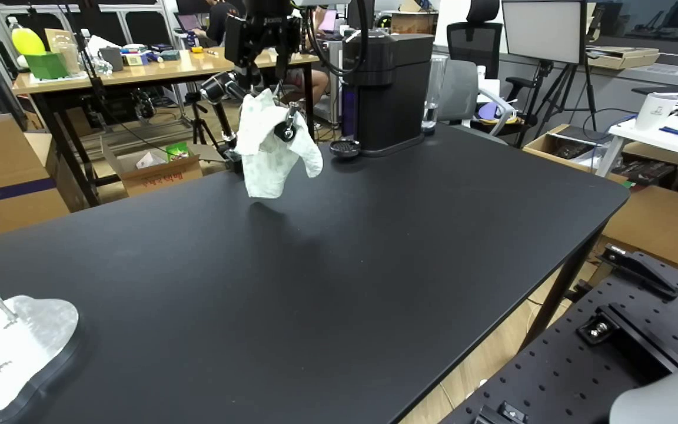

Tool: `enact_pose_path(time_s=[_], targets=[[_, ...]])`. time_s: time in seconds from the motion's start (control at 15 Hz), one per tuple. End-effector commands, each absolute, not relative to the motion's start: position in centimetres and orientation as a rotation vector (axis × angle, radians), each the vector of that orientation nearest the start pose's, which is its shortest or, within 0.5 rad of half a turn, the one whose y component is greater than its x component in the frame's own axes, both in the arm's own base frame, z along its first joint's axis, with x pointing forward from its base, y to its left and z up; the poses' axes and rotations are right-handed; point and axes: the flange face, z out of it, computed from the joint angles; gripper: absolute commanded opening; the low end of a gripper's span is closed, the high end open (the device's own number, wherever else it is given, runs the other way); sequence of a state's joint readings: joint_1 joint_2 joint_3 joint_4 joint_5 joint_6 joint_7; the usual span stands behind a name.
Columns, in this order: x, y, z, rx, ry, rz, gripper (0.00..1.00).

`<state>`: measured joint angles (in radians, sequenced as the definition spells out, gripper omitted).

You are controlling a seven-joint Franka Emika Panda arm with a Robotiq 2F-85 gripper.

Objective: Take the cloth off the stand and put it on the table

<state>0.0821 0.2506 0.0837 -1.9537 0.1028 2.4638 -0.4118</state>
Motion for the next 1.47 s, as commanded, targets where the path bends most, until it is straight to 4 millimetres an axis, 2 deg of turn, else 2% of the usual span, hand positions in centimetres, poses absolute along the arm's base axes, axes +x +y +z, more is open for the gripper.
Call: enact_pose_path(time_s=[0.0, 0.2, 0.27, 0.33, 0.47, 0.53, 1.07, 1.2, 1.27, 1.4], targets=[[63.1, 9.9, 37.7, -2.963, -0.697, -0.405, 1.00], [63.2, 9.8, 36.9, -2.965, -0.687, -0.382, 1.00], [63.4, 9.8, 36.6, -2.965, -0.681, -0.377, 0.97], [63.5, 9.8, 36.3, -2.960, -0.675, -0.372, 0.74], [63.7, 9.9, 35.8, -2.957, -0.667, -0.367, 0.70], [63.9, 10.0, 35.6, -2.955, -0.665, -0.364, 0.61], [64.6, 10.5, 34.9, -2.939, -0.653, -0.355, 0.05], [64.7, 10.4, 35.4, -2.939, -0.645, -0.367, 0.06], [64.8, 10.4, 35.9, -2.939, -0.643, -0.378, 0.01], [64.7, 10.3, 36.5, -2.945, -0.640, -0.397, 0.00]])
